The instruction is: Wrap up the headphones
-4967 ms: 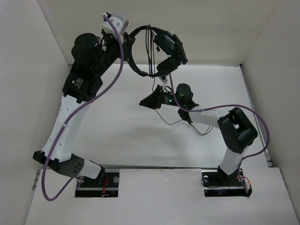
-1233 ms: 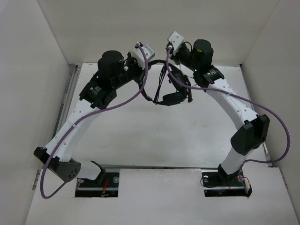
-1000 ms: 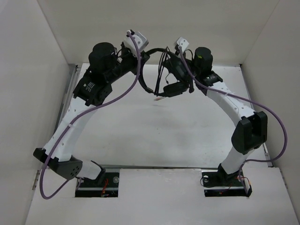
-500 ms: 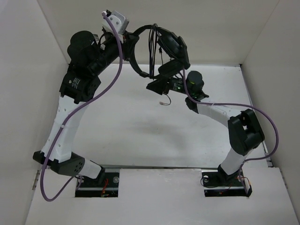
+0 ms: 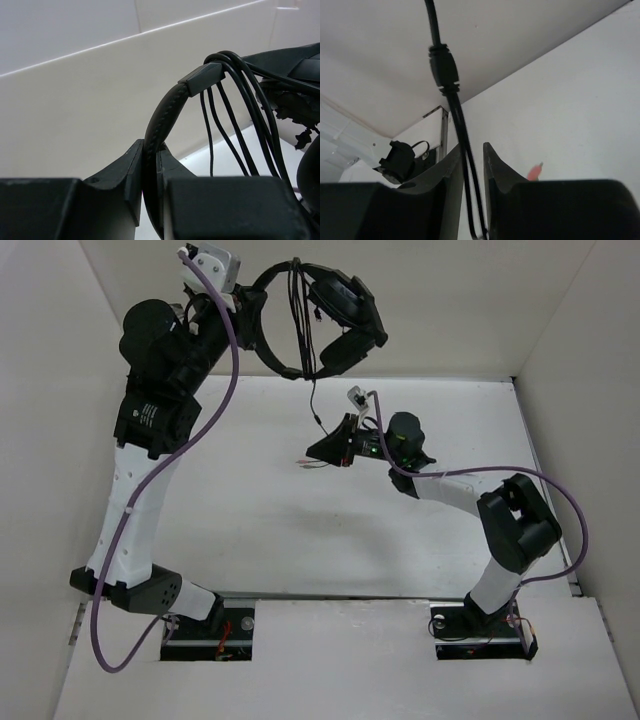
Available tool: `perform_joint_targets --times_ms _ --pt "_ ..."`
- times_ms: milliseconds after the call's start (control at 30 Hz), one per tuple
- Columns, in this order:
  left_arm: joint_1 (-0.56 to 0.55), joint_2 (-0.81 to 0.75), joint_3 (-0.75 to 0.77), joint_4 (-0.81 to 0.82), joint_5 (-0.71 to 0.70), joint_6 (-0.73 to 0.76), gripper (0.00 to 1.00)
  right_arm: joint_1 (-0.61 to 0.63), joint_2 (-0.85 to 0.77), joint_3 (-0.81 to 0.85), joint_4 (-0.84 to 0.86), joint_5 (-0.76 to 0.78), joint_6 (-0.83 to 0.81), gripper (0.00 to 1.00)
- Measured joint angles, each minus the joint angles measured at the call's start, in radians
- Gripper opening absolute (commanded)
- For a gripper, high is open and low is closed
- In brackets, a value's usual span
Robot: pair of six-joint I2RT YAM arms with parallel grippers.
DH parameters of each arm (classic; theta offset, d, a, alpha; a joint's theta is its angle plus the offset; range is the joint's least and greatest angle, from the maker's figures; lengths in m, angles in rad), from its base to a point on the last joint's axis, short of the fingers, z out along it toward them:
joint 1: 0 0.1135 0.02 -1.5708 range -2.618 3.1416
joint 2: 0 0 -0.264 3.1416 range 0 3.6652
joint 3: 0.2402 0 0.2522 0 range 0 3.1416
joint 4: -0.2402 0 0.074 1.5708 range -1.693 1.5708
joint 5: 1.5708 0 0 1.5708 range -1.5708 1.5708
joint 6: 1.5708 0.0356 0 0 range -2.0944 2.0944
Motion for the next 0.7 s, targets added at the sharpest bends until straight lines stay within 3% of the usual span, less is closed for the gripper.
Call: perform_joint_targets --times_ms 67,333,467,700 --pt "0.008 0.0 -0.002 0.018 -0.037 0.009 0.02 0.001 0.0 -0.012 -0.005 -0.008 -0.023 0.02" --pt "0.023 -0.001 -0.074 0.124 -0.186 0.084 0.01 0.056 -0.049 0.009 -0.146 -0.048 -0.168 0.0" --pt "0.022 -0.001 -0.156 0.184 -0.269 0.146 0.01 0.1 -0.064 0.143 -0.409 -0.02 -0.366 0.0" --pt "0.022 0.004 -0.262 0.251 -0.379 0.264 0.02 0.196 -0.11 0.389 -0.864 0.192 -0.812 0.0"
